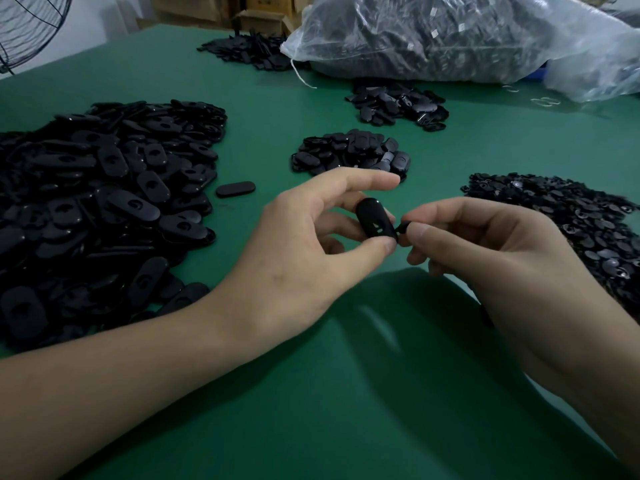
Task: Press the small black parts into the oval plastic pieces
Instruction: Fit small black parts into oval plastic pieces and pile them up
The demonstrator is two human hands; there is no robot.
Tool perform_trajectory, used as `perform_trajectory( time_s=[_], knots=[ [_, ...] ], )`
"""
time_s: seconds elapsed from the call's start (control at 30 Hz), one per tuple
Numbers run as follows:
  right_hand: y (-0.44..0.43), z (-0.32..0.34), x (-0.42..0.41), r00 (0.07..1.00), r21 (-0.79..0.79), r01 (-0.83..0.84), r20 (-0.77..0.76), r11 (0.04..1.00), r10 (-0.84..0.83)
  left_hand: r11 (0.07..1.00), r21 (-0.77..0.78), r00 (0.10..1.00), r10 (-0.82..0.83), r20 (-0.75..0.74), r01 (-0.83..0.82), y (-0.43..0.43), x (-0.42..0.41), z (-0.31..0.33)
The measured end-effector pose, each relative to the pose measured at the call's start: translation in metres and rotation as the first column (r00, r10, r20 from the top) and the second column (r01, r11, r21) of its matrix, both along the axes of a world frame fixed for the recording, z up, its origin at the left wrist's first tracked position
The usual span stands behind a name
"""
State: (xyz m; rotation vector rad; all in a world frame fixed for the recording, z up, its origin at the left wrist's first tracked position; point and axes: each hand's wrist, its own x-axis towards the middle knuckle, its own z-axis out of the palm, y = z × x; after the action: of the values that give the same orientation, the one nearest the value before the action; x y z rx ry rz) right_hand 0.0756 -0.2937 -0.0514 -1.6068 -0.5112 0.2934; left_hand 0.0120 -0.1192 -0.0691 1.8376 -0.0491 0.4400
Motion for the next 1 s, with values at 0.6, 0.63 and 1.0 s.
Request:
perform_trajectory(
  time_s=[0.6, 0.63, 1.0],
  knots=[
    [-0.0022, -0.001, 0.0019, 0.993, -0.003, 0.066, 0.1, 0.998, -0.065, 0.993, 0.107, 0.999, -0.045, -0.027, 0.047, 0.0018, 0.0015, -0.0023],
    [-0.0025, -0.0009, 0.0017, 0.991, -0.007, 0.072, 0.115, 0.997, -0.071, 0.993, 0.111, 0.999, -0.041, -0.023, 0.043, 0.0016, 0.0012, -0.0022],
    [-0.0022, 0.0004, -0.004, 0.93, -0.147, 0.161, 0.353, 0.976, -0.101, 0.998, -0.044, 0.999, -0.037, -0.022, 0.036, 0.0042, 0.0017, -0.0052]
  ],
)
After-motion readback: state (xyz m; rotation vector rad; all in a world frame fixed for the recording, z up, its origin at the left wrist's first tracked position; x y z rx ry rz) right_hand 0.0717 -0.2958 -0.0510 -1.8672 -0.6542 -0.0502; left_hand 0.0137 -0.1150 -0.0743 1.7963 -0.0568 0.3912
